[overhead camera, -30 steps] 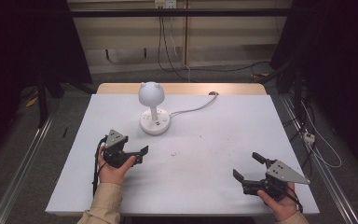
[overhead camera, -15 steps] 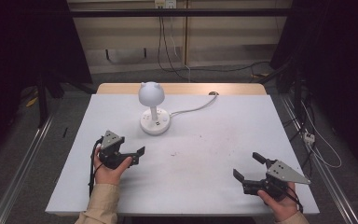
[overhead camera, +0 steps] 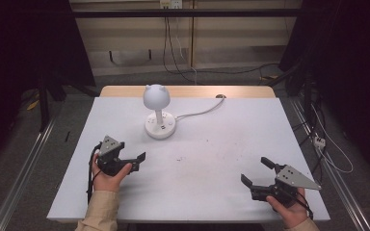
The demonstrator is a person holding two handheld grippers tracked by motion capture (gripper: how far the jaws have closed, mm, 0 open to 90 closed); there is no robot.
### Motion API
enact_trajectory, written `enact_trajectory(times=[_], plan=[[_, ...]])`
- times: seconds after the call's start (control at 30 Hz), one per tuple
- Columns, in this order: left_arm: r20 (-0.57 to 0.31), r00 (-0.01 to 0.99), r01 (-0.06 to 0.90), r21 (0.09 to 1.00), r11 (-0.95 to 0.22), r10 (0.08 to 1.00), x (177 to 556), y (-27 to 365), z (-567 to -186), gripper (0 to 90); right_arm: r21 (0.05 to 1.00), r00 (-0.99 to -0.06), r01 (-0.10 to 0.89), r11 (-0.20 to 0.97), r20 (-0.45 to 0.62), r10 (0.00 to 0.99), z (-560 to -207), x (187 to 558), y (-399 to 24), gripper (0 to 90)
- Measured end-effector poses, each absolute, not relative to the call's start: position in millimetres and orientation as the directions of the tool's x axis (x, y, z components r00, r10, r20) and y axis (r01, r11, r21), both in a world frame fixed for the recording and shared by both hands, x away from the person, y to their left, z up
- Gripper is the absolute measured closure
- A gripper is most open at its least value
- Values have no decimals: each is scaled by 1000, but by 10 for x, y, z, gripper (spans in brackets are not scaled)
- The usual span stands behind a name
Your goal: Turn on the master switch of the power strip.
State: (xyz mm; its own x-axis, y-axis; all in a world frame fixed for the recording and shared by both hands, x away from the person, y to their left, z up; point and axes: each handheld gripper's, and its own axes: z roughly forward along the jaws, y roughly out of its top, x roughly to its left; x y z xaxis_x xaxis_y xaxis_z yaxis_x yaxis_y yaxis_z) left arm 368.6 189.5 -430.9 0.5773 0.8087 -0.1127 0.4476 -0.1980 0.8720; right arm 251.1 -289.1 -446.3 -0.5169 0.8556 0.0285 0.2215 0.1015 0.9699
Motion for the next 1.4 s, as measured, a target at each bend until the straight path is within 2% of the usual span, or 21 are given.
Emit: enact_trajectory(times=[1.4], plan=[[-106,560,450,872,-195,822,3489,2180,-4388,74,970,-521,220,106,25,853,-4464,2510,-2880,58]])
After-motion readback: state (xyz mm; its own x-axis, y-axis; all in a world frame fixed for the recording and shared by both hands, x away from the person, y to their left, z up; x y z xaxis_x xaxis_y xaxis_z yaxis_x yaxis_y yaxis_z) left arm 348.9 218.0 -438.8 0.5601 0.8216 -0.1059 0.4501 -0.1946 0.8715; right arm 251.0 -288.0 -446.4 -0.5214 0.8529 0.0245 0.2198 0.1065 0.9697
